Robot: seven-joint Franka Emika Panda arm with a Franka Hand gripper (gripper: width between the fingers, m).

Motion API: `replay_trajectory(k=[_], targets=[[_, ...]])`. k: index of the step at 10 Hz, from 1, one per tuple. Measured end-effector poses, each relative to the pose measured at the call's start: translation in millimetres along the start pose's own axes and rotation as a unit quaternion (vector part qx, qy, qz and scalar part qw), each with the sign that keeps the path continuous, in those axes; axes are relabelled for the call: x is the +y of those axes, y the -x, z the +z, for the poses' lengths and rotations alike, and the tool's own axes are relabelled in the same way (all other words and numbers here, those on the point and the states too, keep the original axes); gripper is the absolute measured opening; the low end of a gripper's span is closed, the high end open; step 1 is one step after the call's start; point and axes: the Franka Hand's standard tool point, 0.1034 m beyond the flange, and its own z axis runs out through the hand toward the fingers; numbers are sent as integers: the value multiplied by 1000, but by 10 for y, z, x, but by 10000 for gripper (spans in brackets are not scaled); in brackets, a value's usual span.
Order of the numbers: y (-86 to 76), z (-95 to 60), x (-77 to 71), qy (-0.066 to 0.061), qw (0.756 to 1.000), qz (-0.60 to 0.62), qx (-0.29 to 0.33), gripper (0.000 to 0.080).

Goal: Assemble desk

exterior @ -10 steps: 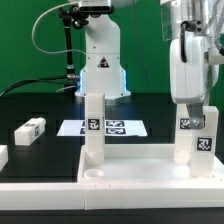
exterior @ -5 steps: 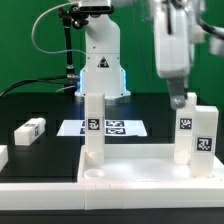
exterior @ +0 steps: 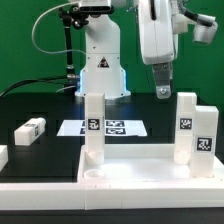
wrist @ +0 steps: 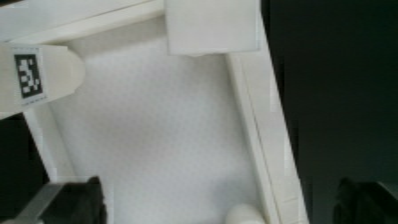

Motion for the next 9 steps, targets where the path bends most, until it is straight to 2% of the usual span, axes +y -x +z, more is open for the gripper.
replay_trajectory(k=[2,4,5,7,8,9], targets=[[-4,8,3,0,1000,-2,1,649],[-100,-6,35,-5,999,-40,2,649],[-237,-91,80,-6,997,-79,0,649],[-797,-418,158,-14,970,-241,-11,649],[-1015,-571,99,-23,956,-291,-13,649],[-1080,-672,3,-34,949,-315,-12,649]])
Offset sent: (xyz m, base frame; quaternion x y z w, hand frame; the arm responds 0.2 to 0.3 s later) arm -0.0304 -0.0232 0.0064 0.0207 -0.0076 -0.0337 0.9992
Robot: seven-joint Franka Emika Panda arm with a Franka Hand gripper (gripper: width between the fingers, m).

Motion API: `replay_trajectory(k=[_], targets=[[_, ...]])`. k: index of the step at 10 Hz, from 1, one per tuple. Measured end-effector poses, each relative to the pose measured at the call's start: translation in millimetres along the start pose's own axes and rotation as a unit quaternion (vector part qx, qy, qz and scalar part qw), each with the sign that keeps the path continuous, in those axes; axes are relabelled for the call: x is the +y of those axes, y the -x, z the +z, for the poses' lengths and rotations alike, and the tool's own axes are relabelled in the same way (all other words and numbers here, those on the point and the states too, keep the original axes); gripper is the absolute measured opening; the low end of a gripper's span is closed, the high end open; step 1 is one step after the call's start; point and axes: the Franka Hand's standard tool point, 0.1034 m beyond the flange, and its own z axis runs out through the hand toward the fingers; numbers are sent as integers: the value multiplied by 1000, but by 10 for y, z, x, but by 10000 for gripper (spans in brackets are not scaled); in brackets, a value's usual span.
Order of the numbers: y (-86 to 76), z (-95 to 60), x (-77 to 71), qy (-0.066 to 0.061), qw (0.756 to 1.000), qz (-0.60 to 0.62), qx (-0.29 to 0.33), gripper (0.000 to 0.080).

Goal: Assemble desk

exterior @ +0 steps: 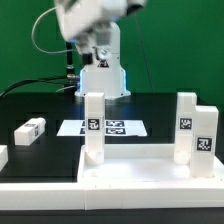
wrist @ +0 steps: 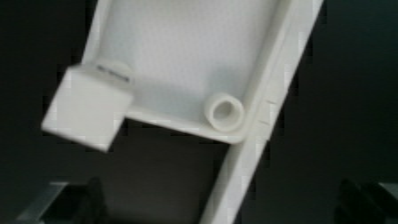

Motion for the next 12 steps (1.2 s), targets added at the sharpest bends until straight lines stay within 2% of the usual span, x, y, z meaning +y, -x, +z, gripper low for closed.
replay_trajectory(k=[3,5,7,8,9,10,11,12], targets=[[16,38,5,3,994,-113,1,649],[-53,108,96,11,983,-185,0,649],[-195,173,481,24,954,-299,-10,649],[-358,225,755,34,933,-359,-15,649],[-615,327,1170,41,902,-429,-27,649],[-730,423,1321,55,895,-441,-27,649],[-730,524,1348,64,880,-470,-25,649],[-712,496,1305,60,875,-480,-26,649]])
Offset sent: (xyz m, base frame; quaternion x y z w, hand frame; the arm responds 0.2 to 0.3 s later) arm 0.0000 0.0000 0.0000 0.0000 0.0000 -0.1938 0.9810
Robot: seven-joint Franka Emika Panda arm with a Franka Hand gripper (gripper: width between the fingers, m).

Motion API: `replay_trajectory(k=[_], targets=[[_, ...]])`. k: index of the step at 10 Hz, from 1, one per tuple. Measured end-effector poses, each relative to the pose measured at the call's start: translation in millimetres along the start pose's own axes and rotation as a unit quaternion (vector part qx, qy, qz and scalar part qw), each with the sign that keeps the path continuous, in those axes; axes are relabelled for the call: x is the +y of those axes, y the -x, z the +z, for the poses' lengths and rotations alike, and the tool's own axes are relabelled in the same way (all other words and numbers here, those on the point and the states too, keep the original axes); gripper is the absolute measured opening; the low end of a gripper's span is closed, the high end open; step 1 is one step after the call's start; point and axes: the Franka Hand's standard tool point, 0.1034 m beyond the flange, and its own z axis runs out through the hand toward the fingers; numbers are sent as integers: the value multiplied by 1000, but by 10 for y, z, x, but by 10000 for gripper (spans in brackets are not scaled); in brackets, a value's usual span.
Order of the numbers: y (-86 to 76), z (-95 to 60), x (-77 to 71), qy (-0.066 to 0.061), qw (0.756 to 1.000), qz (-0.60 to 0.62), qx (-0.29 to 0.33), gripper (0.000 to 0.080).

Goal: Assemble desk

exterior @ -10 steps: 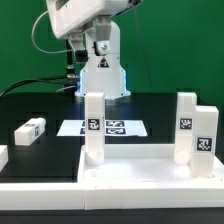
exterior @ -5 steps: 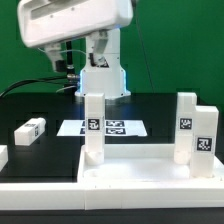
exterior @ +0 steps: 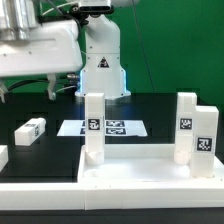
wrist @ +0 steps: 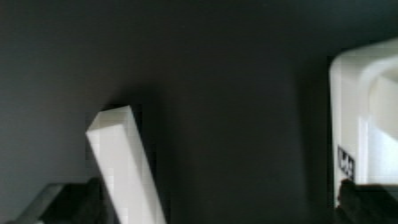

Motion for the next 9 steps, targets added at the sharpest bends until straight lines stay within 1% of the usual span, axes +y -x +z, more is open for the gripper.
replay_trajectory(k=[1,3,4,5,6,7,8,9], targets=[[0,-8,1,-2,1000,4,-1,649],[10,5,6,-2,1000,5,-3,649],[71,32,-17,-10,999,6,-36,649],[174,140,117,-15,995,7,-101,649],[209,287,338,-8,984,22,-177,649],[166,382,431,-8,977,27,-212,649],[219,411,435,-17,968,29,-247,649],[234,407,425,-24,963,32,-265,649]])
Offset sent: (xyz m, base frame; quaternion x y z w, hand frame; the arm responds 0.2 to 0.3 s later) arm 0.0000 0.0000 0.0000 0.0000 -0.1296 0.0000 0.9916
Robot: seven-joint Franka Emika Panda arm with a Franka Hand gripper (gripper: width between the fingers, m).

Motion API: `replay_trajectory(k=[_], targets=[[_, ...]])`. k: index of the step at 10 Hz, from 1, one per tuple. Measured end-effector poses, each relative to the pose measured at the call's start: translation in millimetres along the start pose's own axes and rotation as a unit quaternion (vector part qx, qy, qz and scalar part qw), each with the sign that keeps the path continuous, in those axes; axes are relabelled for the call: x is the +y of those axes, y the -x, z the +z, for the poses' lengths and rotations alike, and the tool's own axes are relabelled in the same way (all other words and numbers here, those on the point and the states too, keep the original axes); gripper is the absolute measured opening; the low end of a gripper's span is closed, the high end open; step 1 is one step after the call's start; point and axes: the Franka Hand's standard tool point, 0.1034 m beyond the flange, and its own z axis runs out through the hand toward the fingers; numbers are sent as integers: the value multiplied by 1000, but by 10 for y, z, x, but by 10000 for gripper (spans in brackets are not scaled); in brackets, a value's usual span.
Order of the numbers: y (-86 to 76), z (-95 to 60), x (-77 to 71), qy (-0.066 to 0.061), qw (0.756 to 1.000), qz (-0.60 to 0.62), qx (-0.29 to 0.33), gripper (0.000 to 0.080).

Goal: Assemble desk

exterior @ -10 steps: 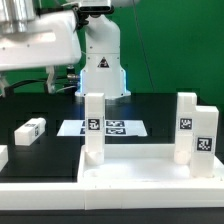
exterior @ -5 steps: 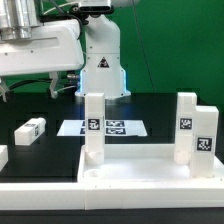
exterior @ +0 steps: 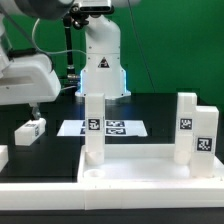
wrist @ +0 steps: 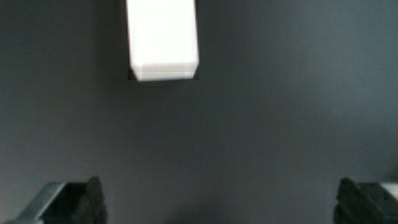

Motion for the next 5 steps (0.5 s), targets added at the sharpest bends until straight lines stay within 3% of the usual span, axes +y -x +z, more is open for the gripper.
replay_trajectory(k=[3,5], targets=[[83,47,31,0,996,6,-90,649],[126,230,174,-3,989,23,-149,649]])
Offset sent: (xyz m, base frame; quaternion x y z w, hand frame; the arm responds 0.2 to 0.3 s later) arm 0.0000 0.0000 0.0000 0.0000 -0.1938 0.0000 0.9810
